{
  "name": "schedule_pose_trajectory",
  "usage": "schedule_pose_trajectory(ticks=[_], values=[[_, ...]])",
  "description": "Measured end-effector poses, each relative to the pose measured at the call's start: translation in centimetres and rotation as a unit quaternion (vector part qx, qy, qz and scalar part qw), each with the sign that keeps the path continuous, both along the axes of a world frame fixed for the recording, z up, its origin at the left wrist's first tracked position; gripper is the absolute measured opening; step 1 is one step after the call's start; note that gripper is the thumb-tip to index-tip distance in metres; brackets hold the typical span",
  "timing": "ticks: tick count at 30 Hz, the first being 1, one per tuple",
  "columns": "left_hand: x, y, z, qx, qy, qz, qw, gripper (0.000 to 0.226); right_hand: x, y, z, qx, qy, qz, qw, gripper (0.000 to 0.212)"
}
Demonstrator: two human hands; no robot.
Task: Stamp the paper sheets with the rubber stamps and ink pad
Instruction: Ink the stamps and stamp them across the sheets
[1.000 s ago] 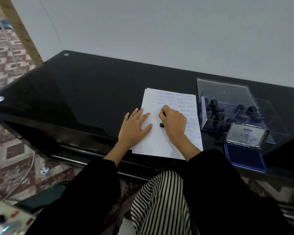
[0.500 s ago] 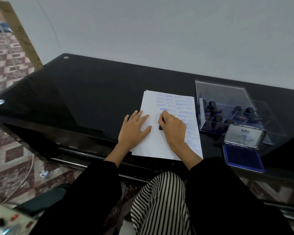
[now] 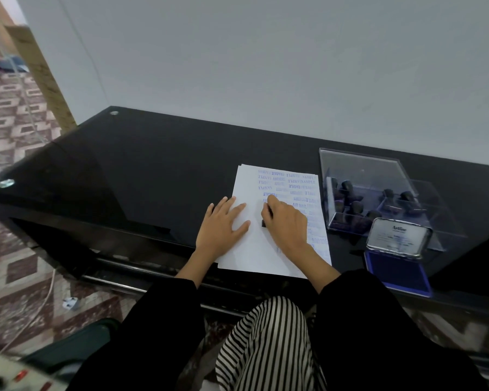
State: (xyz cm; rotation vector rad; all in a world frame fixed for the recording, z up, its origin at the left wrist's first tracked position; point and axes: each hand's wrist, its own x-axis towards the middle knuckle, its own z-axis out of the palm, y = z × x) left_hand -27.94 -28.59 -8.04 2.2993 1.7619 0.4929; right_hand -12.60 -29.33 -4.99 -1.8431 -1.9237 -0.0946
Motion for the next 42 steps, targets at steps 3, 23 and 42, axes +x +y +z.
schedule_pose_trajectory(ticks=[3, 23, 42], values=[[-0.1, 0.0, 0.1, 0.000, -0.017, -0.005, 1.000, 0.051, 1.1, -0.2, 1.0, -0.034, 0.026, -0.007, 0.999, 0.028], [6.8, 0.9, 5.1, 0.039, -0.198, -0.114, 0.973, 0.019, 14.7, -1.7, 8.6, 0.002, 0.192, -0.050, 0.980, 0.026], [21.9, 8.9, 7.5, 0.020, -0.135, -0.236, 0.962, 0.033, 22.4, 7.3, 8.3, -0.082, 0.022, -0.107, 0.991, 0.026]])
